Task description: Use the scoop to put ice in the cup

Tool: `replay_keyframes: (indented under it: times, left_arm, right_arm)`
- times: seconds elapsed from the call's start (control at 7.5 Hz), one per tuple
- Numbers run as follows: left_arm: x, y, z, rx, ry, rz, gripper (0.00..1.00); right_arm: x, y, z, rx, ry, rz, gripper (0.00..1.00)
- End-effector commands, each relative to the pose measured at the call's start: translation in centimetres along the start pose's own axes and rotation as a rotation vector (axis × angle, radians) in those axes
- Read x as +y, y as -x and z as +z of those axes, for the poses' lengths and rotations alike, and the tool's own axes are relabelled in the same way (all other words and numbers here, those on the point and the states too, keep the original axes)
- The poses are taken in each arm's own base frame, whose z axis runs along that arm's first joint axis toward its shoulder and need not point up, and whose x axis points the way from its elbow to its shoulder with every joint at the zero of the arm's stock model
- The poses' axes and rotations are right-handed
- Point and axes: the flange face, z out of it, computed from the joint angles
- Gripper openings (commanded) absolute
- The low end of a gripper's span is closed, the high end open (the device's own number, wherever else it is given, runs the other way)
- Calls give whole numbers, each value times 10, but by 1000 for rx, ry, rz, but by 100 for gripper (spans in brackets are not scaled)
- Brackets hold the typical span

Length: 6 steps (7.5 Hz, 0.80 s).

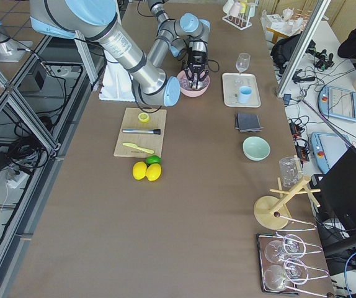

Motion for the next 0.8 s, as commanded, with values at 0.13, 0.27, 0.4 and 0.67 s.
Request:
replay_keyframes:
  times: [0.13,0.27,0.4,0.67]
  left_arm:
    - [1,0,-1,-1,-2,2,98]
    - [1,0,-1,-1,-2,2,98]
    - [1,-1,-1,1,-2,2,98]
    - [1,0,-1,-1,-2,2,98]
  right_arm:
    - [-9,3,-2,-24,-109,55,0]
    - [-10,5,-3,-38,-142,84,0]
    - [-11,5,-1,-41,-172,122,0]
    - [-17,6,3,-61,-213,177,0]
